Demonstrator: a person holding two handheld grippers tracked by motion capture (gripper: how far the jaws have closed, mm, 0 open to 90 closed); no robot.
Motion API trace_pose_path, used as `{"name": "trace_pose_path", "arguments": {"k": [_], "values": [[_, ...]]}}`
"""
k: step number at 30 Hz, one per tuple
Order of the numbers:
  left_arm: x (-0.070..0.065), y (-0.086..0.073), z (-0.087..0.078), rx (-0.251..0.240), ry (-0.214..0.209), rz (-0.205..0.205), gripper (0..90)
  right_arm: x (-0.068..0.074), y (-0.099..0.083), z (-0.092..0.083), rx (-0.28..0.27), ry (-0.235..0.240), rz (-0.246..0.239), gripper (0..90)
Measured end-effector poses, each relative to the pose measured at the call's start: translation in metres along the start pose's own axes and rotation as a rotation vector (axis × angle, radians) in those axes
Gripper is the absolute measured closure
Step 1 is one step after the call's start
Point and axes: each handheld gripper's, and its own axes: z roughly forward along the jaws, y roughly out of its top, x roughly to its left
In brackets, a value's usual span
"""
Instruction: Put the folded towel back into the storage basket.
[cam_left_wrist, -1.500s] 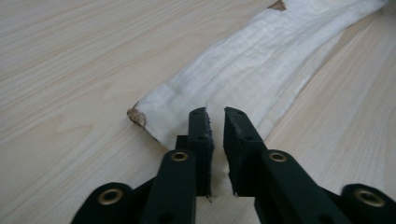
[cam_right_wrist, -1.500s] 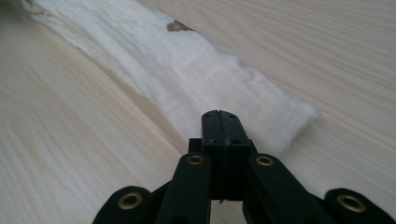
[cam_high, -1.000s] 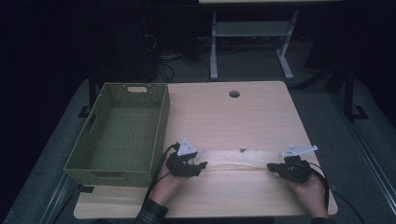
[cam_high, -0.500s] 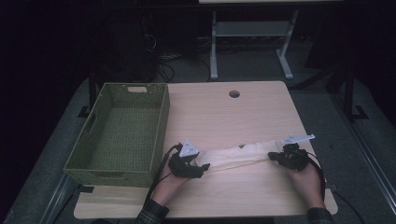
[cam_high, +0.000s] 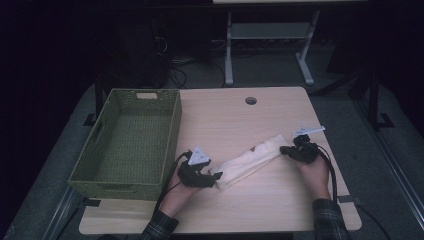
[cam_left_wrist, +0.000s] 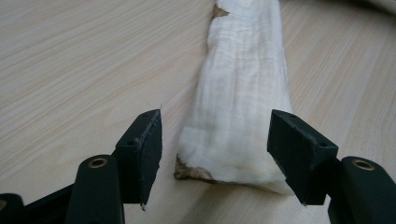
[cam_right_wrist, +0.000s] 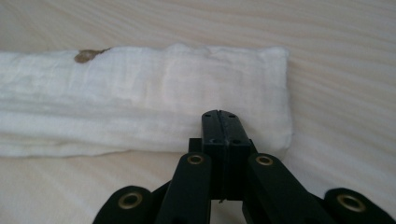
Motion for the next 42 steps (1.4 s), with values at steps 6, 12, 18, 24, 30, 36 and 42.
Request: {"name": "trace_pose_path", "arguments": {"k": [6, 12, 18, 24, 30, 36, 42], "values": [[0.001, 0.000, 0.001, -0.001, -0.001, -0.003, 35.4, -0.002, 0.016, 0.015, -0.004, -0.002, 0.005, 89.9], [0.002, 0.001, 0.001, 0.002, -0.008, -0.001, 41.4, -0.002, 0.024, 0.023, -0.020, -0.008, 0.006, 89.8], [0.003, 0.005, 0.005, -0.012, 0.007, 0.001, 63.6, 0.007, 0.009, 0.013, -0.048, -0.004, 0.006, 78.2], [0.009, 0.013, 0.017, 0.046, 0.070, 0.024, 89.5, 0.009, -0.007, -0.004, -0.072, -0.007, 0.029, 65.2], [0.016, 0.011, 0.032, 0.104, 0.063, 0.019, 89.6, 0.020, -0.016, -0.018, -0.077, -0.013, -0.010, 57.9], [0.011, 0.008, 0.036, 0.125, 0.013, 0.019, 89.6, 0.021, -0.015, -0.020, -0.100, -0.025, -0.014, 51.2], [0.003, 0.006, 0.034, 0.128, -0.033, 0.032, 89.6, 0.021, -0.014, -0.020, -0.103, -0.035, -0.021, 48.0]]}}
